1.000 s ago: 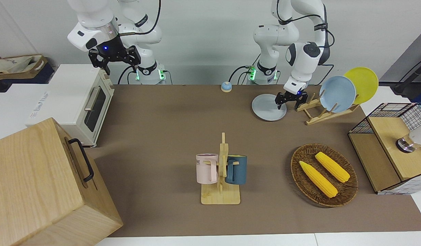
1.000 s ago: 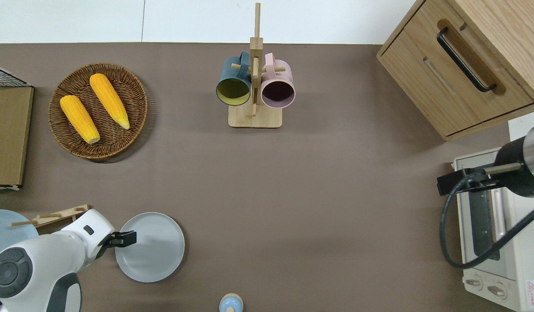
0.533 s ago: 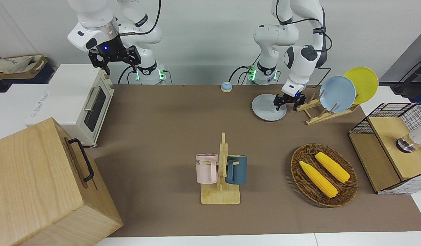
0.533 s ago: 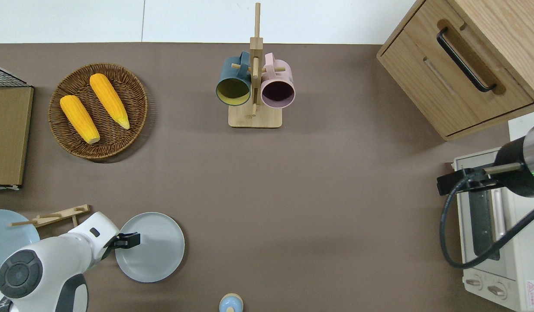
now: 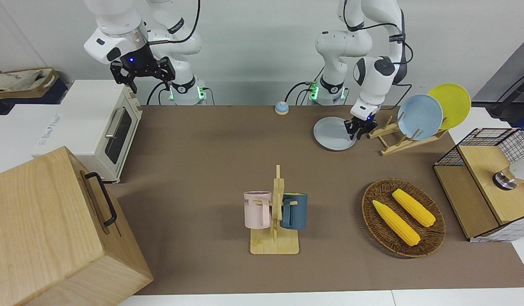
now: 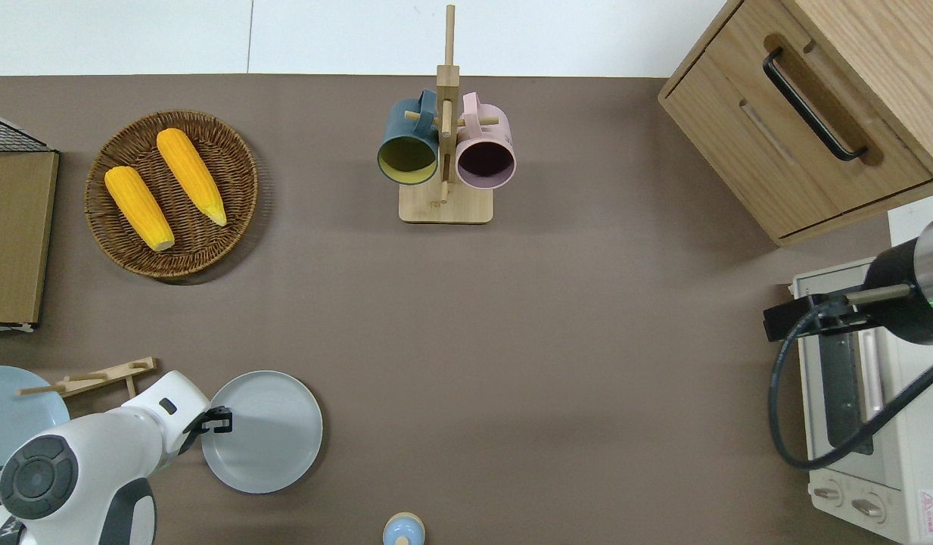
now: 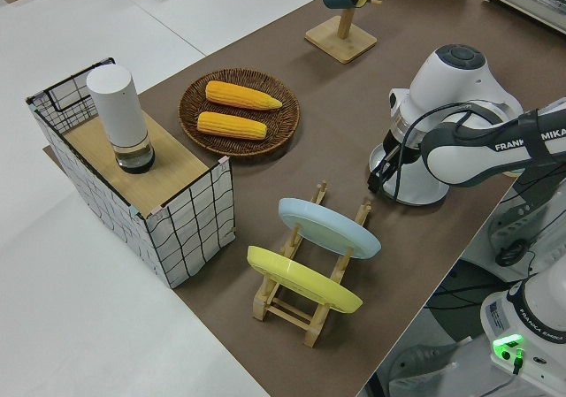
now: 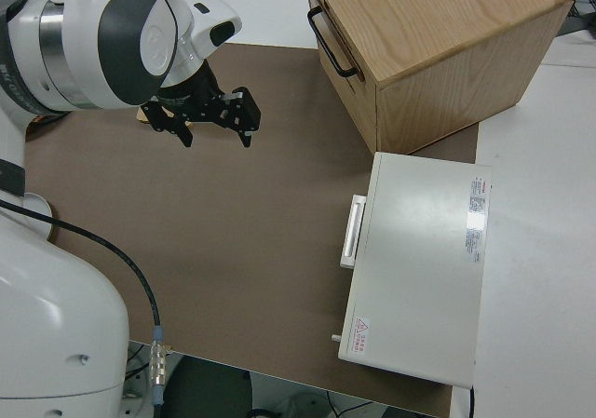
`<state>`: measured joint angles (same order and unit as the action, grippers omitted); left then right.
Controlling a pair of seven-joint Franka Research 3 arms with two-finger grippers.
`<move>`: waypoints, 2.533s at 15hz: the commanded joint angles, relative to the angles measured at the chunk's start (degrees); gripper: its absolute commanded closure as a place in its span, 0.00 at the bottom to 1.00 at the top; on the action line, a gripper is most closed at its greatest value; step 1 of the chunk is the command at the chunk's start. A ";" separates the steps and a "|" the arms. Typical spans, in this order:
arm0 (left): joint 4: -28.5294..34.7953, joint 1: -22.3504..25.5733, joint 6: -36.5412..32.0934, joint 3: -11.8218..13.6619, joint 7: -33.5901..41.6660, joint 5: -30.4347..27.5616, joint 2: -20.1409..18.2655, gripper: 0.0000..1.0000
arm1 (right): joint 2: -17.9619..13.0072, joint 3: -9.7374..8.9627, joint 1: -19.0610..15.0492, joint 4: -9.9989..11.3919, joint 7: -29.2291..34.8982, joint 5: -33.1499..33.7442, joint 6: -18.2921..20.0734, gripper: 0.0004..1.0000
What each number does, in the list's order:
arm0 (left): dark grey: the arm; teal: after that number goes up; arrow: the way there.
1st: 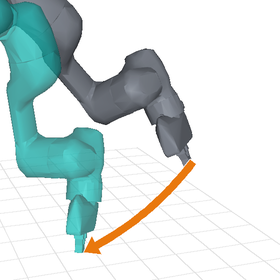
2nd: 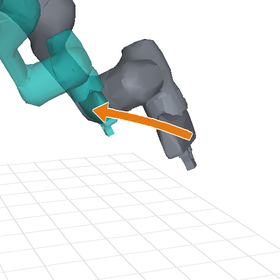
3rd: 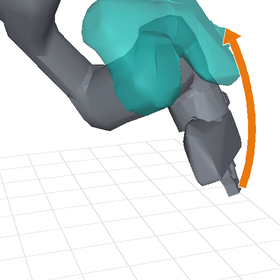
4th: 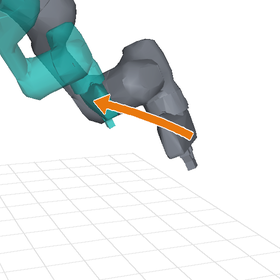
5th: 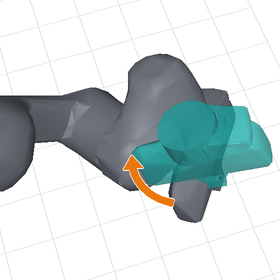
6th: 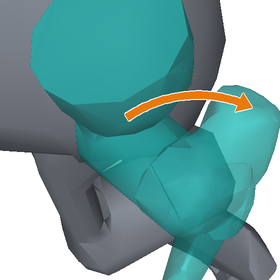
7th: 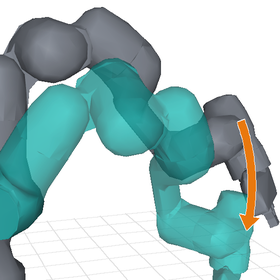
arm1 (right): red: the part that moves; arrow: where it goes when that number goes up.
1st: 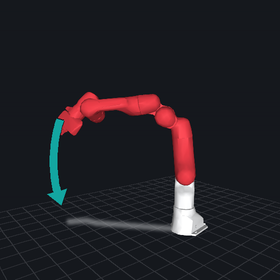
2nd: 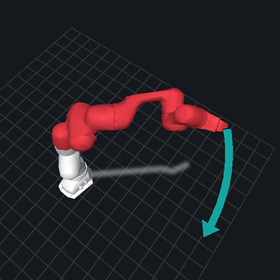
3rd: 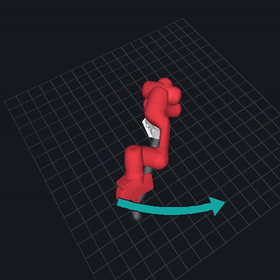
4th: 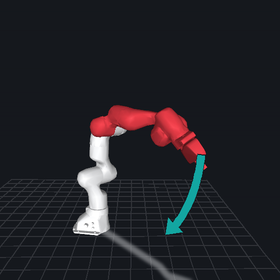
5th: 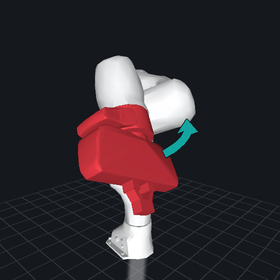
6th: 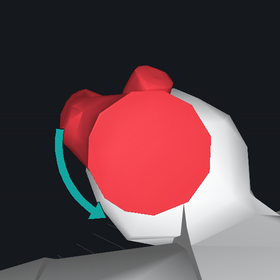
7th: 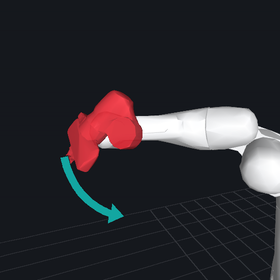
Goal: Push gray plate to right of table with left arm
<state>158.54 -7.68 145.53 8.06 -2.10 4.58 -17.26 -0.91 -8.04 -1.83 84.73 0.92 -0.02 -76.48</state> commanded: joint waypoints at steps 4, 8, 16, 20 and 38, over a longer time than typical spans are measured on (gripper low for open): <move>1.42 0.21 1.16 -0.15 0.00 1.22 -0.32 1.00 | -0.14 -0.92 -1.15 -0.53 0.75 -0.25 0.89 0.02; 1.33 0.21 1.07 -0.23 -0.53 1.22 -0.06 1.00 | -0.14 -0.92 -1.07 -0.53 0.66 -0.25 0.89 0.02; 1.16 -8.74 0.63 -1.11 -13.96 1.13 0.64 1.00 | -0.14 -0.92 -1.07 -0.53 0.75 -0.25 0.89 0.02; 0.72 -16.03 0.28 -1.11 -23.45 0.95 1.00 1.00 | -0.14 -0.92 -1.15 -0.53 0.66 -0.25 0.89 0.02; -11.84 -35.29 0.45 -3.65 -47.63 -4.23 13.46 1.00 | -0.14 -0.92 -1.15 -0.53 0.75 -0.25 0.89 0.02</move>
<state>151.13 -40.54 145.53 6.04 -46.27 3.03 -9.77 -0.91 -8.04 -1.83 84.73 0.92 -0.02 -76.48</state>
